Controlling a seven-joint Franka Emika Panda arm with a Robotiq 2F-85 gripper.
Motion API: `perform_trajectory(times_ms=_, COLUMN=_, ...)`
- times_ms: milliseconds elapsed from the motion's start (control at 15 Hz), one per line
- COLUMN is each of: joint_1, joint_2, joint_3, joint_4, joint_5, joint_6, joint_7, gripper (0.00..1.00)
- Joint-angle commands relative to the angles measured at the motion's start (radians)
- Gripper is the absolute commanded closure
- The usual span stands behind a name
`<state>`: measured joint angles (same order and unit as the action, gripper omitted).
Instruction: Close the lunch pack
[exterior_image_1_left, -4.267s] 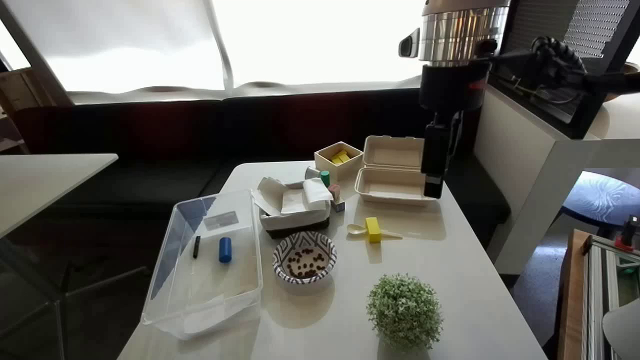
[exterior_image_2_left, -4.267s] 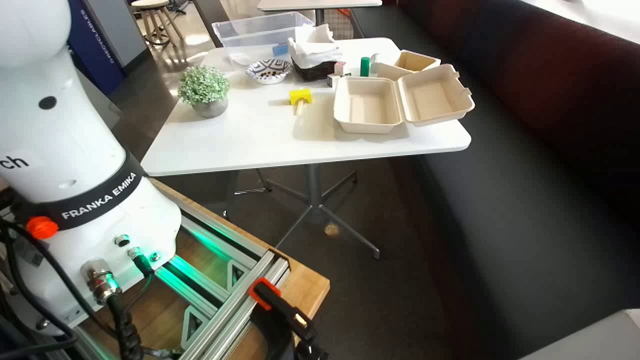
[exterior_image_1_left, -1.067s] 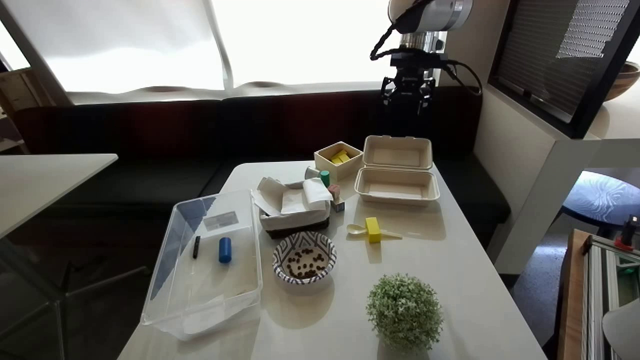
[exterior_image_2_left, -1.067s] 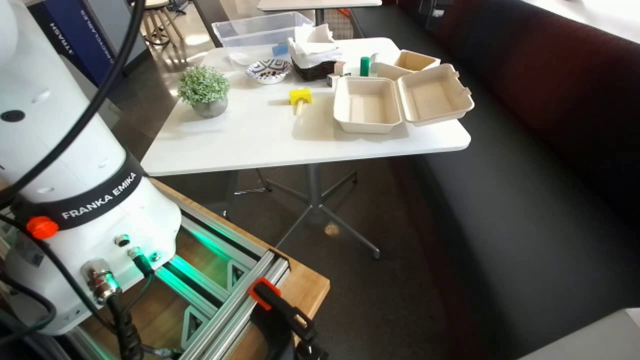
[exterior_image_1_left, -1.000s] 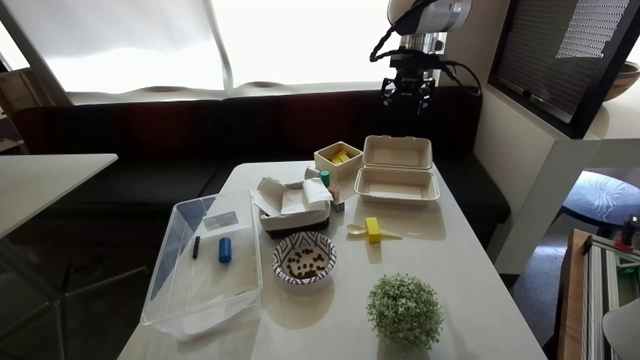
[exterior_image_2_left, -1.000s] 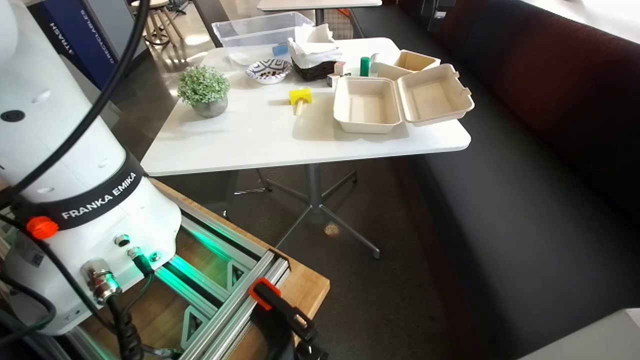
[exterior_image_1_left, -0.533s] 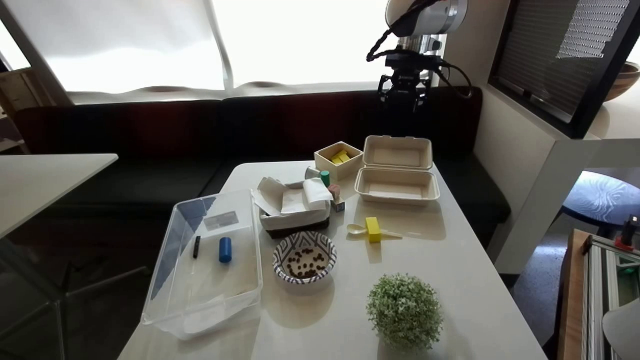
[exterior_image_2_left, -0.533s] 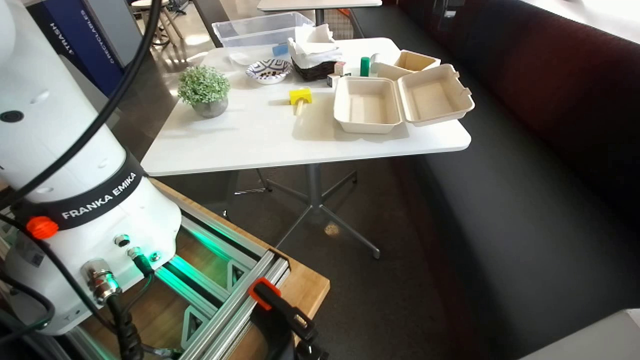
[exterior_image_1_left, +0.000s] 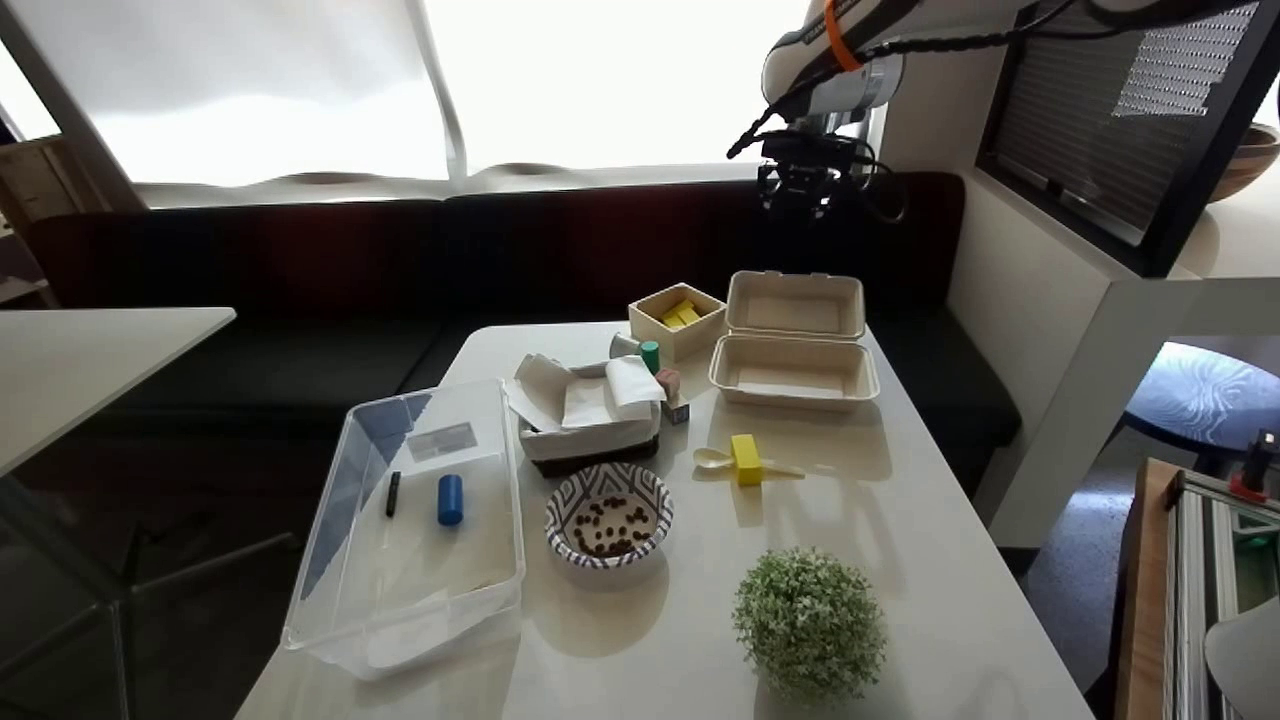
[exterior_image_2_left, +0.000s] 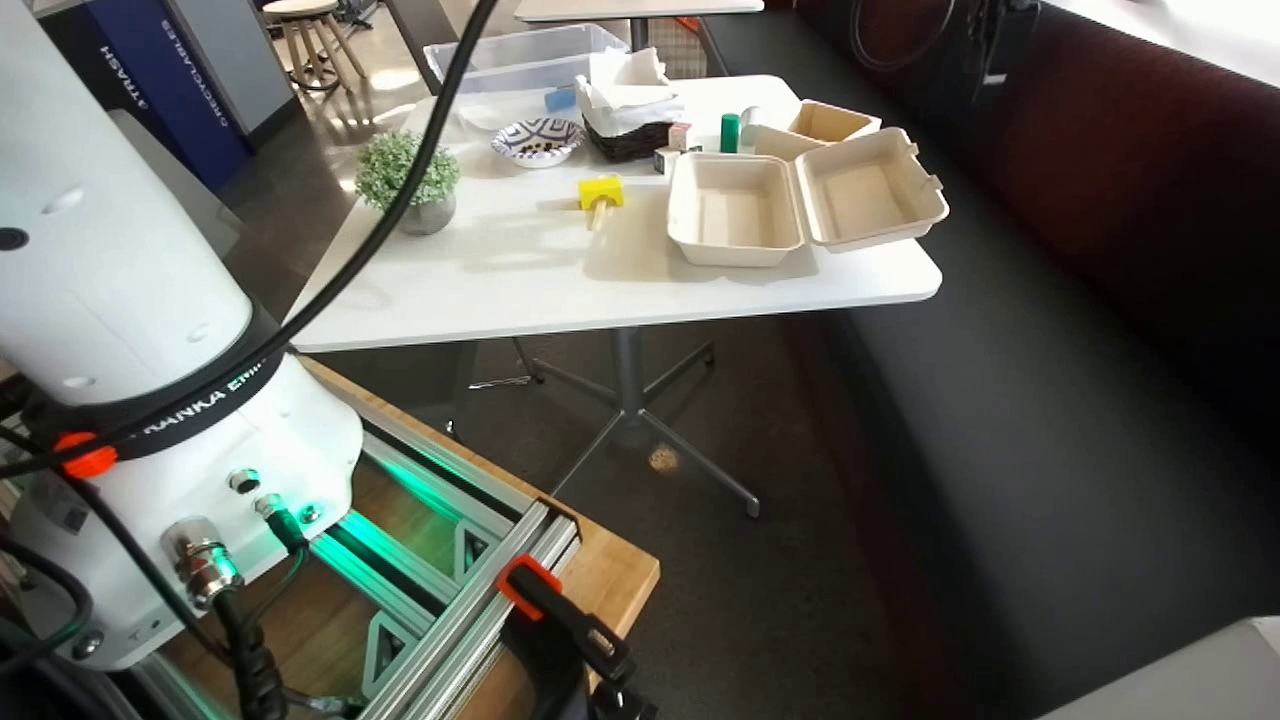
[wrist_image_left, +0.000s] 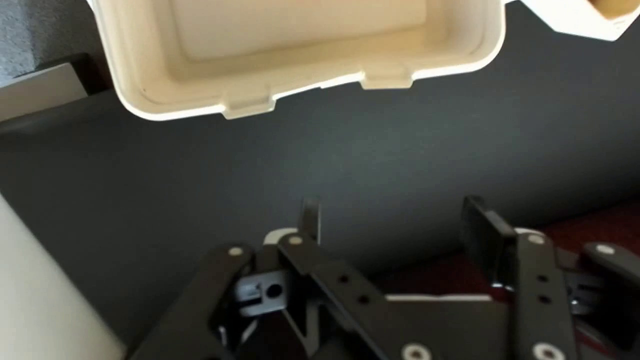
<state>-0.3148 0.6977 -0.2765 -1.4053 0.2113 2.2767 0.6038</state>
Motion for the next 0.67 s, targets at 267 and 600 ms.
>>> perform_trajectory(times_ms=267, joint_1=-0.043, joint_2=0.256, joint_3=-0.003, joint_4=0.285, joint_5=-0.012, joint_6=-0.034, joint_7=0.024, gripper=0.88)
perform_trajectory(times_ms=600, joint_1=-0.071, joint_2=0.315, joint_3=0.018, joint_4=0.367, joint_5=-0.01, joint_6=-0.211, joint_7=0.003, gripper=1.0)
